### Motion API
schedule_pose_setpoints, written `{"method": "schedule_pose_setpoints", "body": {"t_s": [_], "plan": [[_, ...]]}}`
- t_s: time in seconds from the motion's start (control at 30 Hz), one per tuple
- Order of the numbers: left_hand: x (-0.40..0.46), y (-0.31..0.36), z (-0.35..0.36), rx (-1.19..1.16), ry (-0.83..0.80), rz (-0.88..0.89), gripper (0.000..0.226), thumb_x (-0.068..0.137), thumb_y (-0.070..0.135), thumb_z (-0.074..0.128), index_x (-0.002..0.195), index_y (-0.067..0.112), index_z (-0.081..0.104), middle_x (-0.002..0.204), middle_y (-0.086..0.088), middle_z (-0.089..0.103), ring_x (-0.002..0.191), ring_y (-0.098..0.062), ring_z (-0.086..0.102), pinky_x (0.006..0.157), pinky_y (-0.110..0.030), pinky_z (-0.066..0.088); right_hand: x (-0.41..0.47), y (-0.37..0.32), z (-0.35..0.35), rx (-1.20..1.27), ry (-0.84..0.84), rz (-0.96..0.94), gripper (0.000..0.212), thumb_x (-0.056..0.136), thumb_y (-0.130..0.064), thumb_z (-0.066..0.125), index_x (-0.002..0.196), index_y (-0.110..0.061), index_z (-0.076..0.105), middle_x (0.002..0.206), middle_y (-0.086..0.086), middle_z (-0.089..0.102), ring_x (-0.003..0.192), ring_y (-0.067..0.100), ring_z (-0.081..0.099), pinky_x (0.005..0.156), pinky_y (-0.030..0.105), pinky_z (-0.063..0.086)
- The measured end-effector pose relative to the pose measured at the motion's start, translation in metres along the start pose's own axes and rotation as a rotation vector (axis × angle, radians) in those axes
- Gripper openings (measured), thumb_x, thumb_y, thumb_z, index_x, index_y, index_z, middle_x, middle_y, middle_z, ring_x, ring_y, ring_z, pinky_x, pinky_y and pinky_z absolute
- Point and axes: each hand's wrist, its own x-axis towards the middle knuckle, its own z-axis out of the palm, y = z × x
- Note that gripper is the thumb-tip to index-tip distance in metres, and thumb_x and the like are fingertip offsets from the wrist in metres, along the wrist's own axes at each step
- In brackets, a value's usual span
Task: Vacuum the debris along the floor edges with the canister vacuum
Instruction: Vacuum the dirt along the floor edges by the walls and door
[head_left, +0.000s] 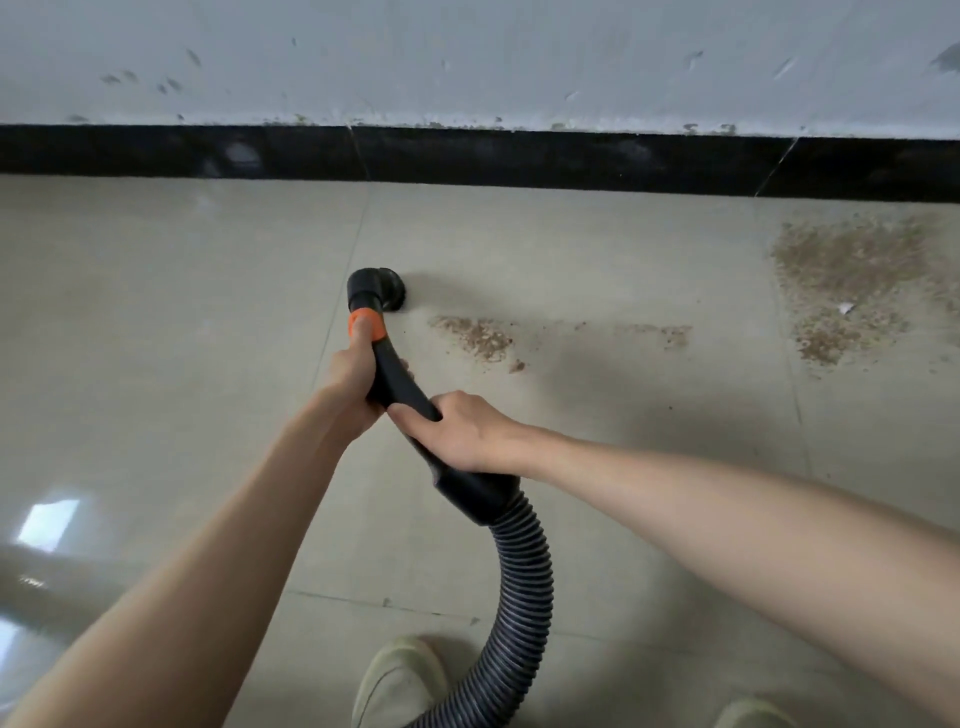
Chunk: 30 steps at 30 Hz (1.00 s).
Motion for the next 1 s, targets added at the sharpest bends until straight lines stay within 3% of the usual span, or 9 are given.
{"method": "schedule_pose_setpoints", "body": {"t_s": [0.4,0.63,0.83,1.0], "plan": [[-0.036,-0.037,-0.014,-0.111,-0.050,-0.089,0.037,0.095,0.049,0.047,0.088,0.012,0.045,0.070,-0.008,0.051,0.063,-0.020,0.052,0.064,-0.033,0.048,-0.047,0.007,0.025,-0.056,-0.027,0.020,0.051,0.095,-0.059,0.041,0.073,-0.014,0.048,0.073,0.012,0.069,0.074,0.032,0.069,0.077,0.044,0.056],[-0.043,-0.039,-0.003,-0.072,-0.104,-0.101,0.039,0.095,0.048,0.045,0.089,0.010,0.044,0.071,-0.011,0.052,0.061,-0.021,0.052,0.059,-0.032,0.046,-0.059,0.012,0.022,-0.098,0.023,0.066,0.053,0.093,-0.063,0.039,0.071,-0.015,0.047,0.071,0.006,0.066,0.074,0.028,0.068,0.078,0.042,0.056],[-0.046,-0.042,0.001,-0.045,-0.135,-0.113,0.041,0.095,0.048,0.046,0.103,0.008,0.043,0.070,-0.010,0.052,0.060,-0.022,0.053,0.057,-0.031,0.045,-0.066,0.014,0.022,-0.107,0.038,0.101,0.053,0.093,-0.064,0.039,0.073,-0.015,0.047,0.073,0.006,0.065,0.073,0.027,0.066,0.077,0.040,0.055],[-0.042,-0.037,0.007,-0.037,-0.161,-0.130,0.038,0.094,0.048,0.047,0.092,0.011,0.044,0.071,-0.009,0.051,0.059,-0.020,0.052,0.056,-0.030,0.046,-0.065,0.013,0.017,-0.096,0.065,0.109,0.054,0.094,-0.062,0.038,0.070,-0.014,0.045,0.071,0.005,0.060,0.065,0.024,0.059,0.068,0.035,0.051]]}}
